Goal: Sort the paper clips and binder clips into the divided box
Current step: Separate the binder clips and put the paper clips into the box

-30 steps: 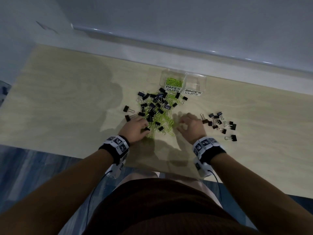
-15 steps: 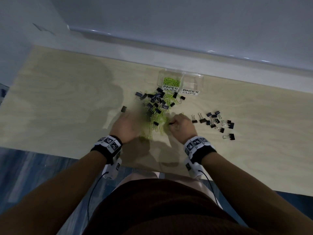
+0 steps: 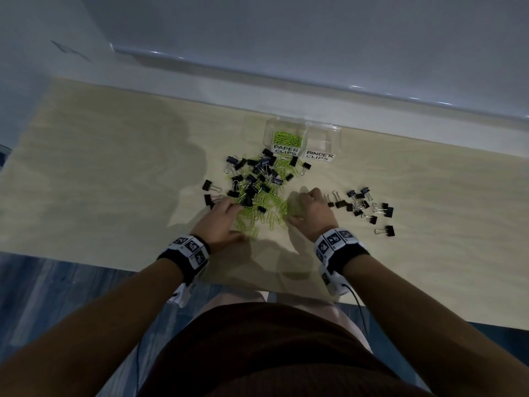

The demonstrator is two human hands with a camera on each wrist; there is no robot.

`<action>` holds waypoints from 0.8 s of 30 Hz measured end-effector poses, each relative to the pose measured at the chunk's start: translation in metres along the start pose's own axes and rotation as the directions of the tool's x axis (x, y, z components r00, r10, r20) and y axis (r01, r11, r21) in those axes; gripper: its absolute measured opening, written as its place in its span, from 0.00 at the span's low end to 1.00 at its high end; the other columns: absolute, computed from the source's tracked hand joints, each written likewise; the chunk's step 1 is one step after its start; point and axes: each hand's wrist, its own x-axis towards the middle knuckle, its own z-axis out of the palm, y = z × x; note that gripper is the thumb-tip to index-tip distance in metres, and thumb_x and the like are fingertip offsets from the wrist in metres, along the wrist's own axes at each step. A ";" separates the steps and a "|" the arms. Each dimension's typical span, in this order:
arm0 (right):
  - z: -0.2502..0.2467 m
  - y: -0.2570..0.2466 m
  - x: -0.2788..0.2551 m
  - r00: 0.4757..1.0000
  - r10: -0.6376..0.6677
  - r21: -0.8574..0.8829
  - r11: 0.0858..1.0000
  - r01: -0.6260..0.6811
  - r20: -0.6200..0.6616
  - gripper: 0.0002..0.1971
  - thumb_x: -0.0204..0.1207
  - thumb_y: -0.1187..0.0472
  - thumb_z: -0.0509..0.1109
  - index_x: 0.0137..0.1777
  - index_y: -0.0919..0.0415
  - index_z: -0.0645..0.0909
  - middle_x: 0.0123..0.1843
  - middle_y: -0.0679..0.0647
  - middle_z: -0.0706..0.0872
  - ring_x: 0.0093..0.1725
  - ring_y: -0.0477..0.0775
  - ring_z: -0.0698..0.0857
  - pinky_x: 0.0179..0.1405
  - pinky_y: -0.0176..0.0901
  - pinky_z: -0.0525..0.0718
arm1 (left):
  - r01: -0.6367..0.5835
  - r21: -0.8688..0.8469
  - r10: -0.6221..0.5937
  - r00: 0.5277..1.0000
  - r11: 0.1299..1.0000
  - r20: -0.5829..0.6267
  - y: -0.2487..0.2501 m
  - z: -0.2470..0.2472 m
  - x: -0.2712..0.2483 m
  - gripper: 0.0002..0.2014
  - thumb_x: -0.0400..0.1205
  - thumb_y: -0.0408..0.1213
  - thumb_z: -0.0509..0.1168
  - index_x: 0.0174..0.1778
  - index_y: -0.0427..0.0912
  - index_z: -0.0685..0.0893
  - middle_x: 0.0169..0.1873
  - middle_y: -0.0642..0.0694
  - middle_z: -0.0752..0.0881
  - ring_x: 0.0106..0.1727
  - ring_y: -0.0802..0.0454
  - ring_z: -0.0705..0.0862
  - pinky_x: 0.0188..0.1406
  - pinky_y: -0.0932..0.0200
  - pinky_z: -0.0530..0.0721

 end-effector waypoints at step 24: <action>-0.036 0.010 0.027 0.994 0.108 0.420 0.901 -0.103 0.012 0.11 0.68 0.71 0.73 0.32 0.53 0.85 0.37 0.54 0.89 0.37 0.53 0.87 0.41 0.44 0.86 | 0.036 -0.291 0.006 0.990 0.956 0.142 0.039 -0.047 0.059 0.02 0.78 0.35 0.68 0.40 0.44 0.82 0.34 0.54 0.82 0.35 0.59 0.81 0.40 0.64 0.81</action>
